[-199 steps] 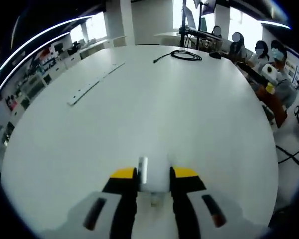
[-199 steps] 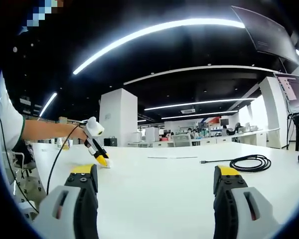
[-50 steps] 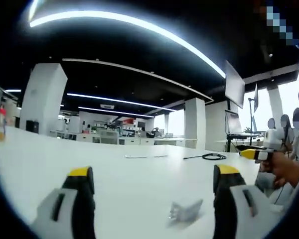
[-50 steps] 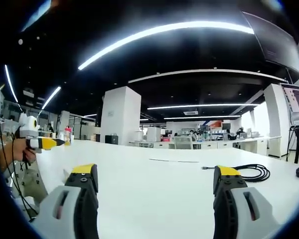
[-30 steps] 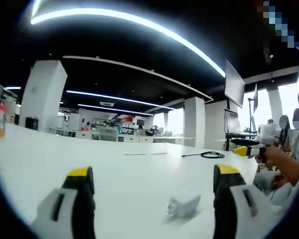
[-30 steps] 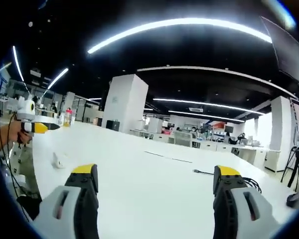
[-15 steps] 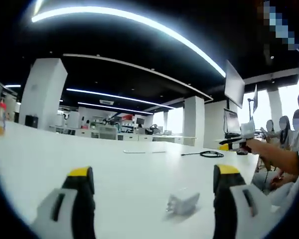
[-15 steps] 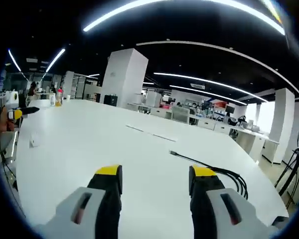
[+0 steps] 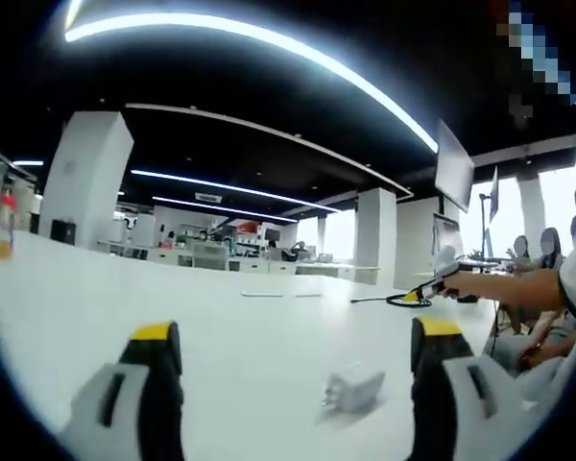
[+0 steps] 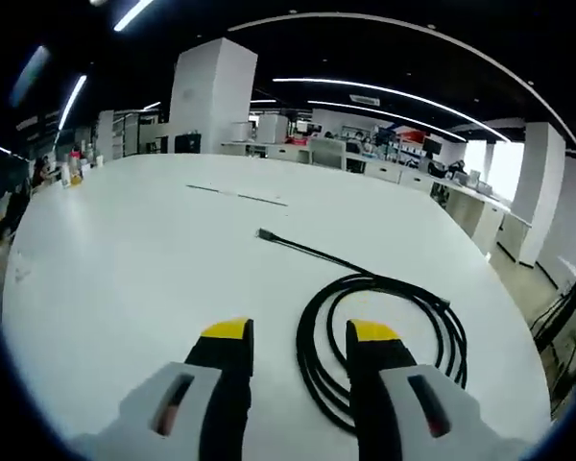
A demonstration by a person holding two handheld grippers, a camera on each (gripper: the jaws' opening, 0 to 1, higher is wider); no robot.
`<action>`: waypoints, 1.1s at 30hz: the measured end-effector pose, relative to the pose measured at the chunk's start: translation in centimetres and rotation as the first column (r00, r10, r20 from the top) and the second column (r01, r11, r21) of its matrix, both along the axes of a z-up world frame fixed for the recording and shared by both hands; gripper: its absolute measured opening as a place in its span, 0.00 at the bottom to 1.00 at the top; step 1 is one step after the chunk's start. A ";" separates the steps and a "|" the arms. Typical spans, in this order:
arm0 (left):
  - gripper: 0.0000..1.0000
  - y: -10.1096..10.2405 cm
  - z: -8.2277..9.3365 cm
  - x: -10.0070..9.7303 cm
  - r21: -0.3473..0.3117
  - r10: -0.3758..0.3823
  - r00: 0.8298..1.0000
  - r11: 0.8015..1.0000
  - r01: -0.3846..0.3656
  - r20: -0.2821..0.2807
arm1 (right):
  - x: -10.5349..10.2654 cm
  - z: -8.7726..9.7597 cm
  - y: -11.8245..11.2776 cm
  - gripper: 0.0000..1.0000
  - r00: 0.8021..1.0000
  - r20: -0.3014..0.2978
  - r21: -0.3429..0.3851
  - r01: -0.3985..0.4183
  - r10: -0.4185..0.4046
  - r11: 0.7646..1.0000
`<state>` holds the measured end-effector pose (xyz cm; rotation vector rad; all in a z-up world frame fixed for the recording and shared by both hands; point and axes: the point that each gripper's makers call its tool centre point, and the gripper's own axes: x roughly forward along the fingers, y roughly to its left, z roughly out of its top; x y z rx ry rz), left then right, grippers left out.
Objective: Plug the desk Type‑C cable into the charger adapter.
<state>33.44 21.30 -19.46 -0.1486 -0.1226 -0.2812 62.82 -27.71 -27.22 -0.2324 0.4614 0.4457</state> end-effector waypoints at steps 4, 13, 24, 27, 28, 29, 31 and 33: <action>1.00 0.1 -0.2 -0.1 -0.001 0.002 1.000 1.000 -0.002 -0.008 | 0.7 -0.9 0.1 0.34 0.997 -0.078 -0.021 0.004 -0.006 1.000; 1.00 0.0 0.0 -0.2 -0.002 -0.004 1.000 1.000 0.004 0.000 | 2.1 -1.9 -0.4 0.28 0.983 -0.184 -0.057 0.005 -0.015 0.998; 0.99 0.5 0.0 -0.4 0.001 0.004 1.000 1.000 -0.004 0.002 | 1.4 -2.4 -0.1 0.19 0.973 -0.232 -0.060 -0.019 0.004 0.998; 0.99 0.5 0.0 -0.4 -0.002 0.003 1.000 1.000 -0.003 0.000 | 1.2 -2.5 0.1 0.14 0.971 -0.241 -0.055 -0.023 0.009 0.998; 0.99 0.5 -0.1 -0.4 0.000 0.004 1.000 1.000 -0.004 0.000 | 1.0 -2.5 0.2 0.11 0.971 -0.239 -0.060 -0.026 0.011 0.998; 0.99 0.6 -0.1 -0.4 0.000 0.004 1.000 1.000 -0.004 0.000 | 1.0 -2.5 0.2 0.11 0.971 -0.240 -0.062 -0.028 0.012 0.998; 0.99 0.6 -0.1 -0.4 0.002 0.005 1.000 1.000 -0.005 0.000 | 1.0 -2.5 0.1 0.10 0.970 -0.241 -0.058 -0.028 0.014 0.998; 0.99 0.6 -0.1 -0.4 0.003 0.004 1.000 1.000 -0.004 -0.004 | 1.0 -2.5 0.1 0.09 0.970 -0.242 -0.058 -0.034 0.019 0.998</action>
